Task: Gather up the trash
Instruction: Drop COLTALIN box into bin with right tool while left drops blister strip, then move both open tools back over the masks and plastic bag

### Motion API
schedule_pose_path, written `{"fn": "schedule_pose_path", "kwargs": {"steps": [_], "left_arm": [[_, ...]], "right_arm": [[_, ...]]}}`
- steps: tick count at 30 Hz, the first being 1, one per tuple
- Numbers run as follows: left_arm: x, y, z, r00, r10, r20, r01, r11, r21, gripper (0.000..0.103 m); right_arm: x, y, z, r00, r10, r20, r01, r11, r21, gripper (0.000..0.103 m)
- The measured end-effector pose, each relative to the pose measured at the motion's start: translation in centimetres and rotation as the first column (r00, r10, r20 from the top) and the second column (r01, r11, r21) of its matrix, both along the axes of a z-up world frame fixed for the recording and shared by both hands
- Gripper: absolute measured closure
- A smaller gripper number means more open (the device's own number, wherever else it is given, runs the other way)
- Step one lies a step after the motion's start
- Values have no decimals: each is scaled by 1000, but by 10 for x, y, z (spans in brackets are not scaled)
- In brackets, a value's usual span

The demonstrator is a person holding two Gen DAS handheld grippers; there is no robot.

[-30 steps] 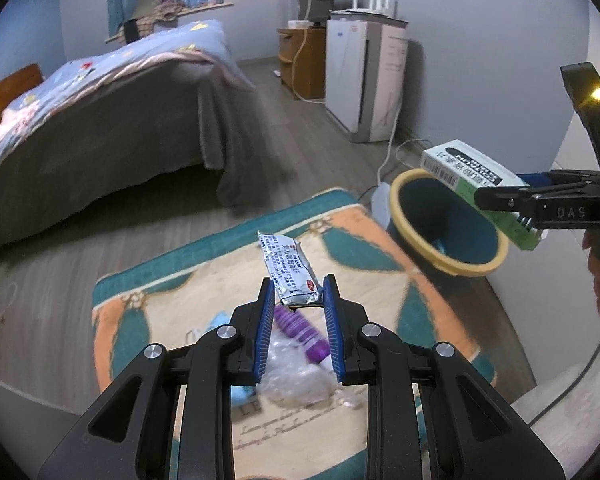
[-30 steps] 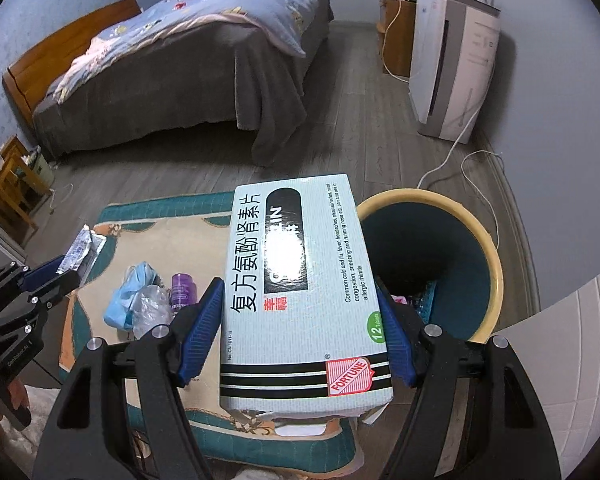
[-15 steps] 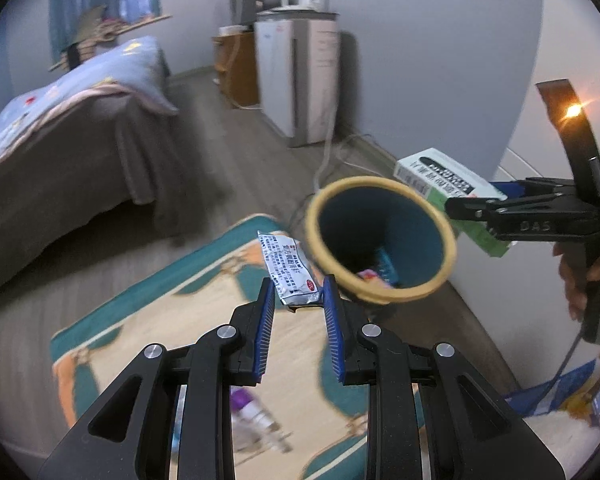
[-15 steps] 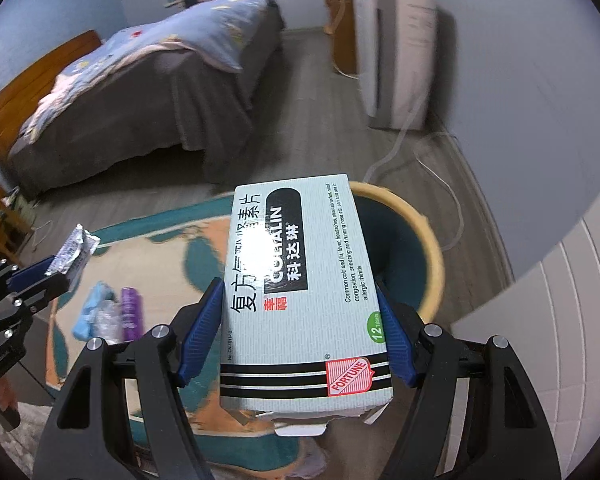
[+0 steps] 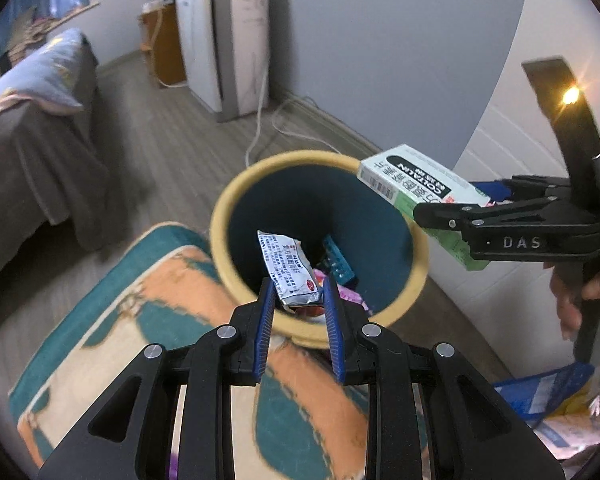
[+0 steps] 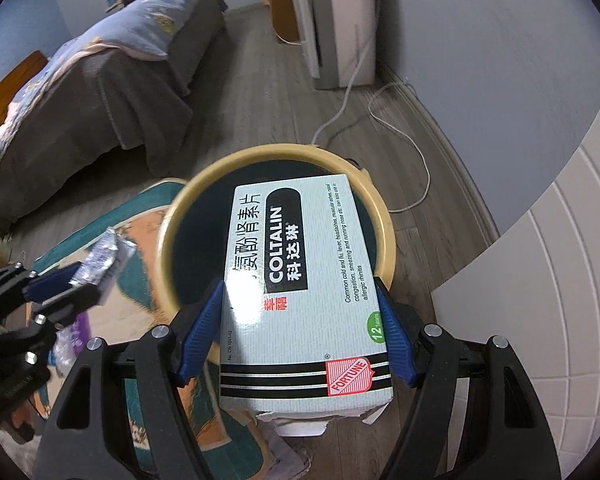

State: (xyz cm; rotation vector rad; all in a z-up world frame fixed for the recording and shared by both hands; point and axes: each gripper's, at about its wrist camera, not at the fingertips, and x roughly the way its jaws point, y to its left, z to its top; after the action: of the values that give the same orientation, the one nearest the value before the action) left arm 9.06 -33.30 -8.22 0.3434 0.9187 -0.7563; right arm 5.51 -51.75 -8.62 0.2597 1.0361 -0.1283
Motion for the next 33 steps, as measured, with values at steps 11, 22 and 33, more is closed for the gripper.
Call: {"fn": "schedule_pose_path", "kwargs": {"steps": [11,22,33], "left_arm": [[24,-10,-19,999,-4,39,5,1000,-18,35],[6,55,6,987,121,101,-119,993,-19,8],[-18,126,55,950,272,151,-265,962,-64,7]], "right_arm": [[26,-3,-9,998,-56,21,57,998,-9,18],[14,13,3,999,-36,8,36,998,-51,6],[-9,63,45,998,31,47,-28,997,-69,6]]}}
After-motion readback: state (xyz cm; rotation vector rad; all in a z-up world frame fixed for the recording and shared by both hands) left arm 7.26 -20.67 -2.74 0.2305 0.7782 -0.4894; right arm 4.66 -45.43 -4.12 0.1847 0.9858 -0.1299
